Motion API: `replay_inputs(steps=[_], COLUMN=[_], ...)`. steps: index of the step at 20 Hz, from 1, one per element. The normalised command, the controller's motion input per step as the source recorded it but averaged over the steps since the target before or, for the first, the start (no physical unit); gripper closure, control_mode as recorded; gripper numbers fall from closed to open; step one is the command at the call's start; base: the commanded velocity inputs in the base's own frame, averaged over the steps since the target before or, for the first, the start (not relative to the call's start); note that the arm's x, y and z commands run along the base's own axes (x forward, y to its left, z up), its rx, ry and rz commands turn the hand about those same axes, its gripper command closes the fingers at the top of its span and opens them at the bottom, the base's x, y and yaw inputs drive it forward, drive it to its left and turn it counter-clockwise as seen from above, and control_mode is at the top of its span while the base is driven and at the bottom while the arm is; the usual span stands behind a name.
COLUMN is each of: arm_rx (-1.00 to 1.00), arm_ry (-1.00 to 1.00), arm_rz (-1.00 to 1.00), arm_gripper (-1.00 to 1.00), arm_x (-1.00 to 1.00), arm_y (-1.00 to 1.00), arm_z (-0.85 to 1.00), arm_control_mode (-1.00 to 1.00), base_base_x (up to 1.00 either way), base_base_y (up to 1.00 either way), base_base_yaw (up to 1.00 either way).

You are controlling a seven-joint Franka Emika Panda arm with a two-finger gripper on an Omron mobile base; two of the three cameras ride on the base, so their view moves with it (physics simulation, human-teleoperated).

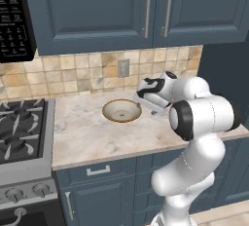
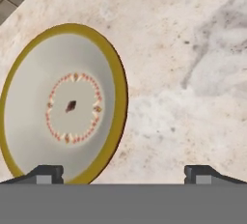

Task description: Pick the cup and bowl from the counter and place them on the counter next to the sink.

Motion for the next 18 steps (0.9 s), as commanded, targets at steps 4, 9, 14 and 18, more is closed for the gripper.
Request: replay_inputs(steps=[4, 9, 14, 18], arm_rx=[0.00, 0.00, 0.00, 0.00], arm_ry=[0.00, 0.00, 0.00, 0.00], arm_rz=[0.00, 0.00, -0.01, -0.02], arm_gripper=[-1.00, -1.00, -1.00, -1.00], arm_x=[0.11, 0.13, 0.19, 0.21], arm_y=[0.10, 0.04, 0.00, 0.00], arm_z=[-0.16, -0.16, -0.17, -0.13], arm_control_mode=[-1.00, -1.00, -1.00, -1.00], base_base_x=[0.00, 0.00, 0.00, 0.00], base_base_y=[0.00, 0.00, 0.00, 0.00], base_base_yaw=[0.00, 0.00, 0.00, 0.00])
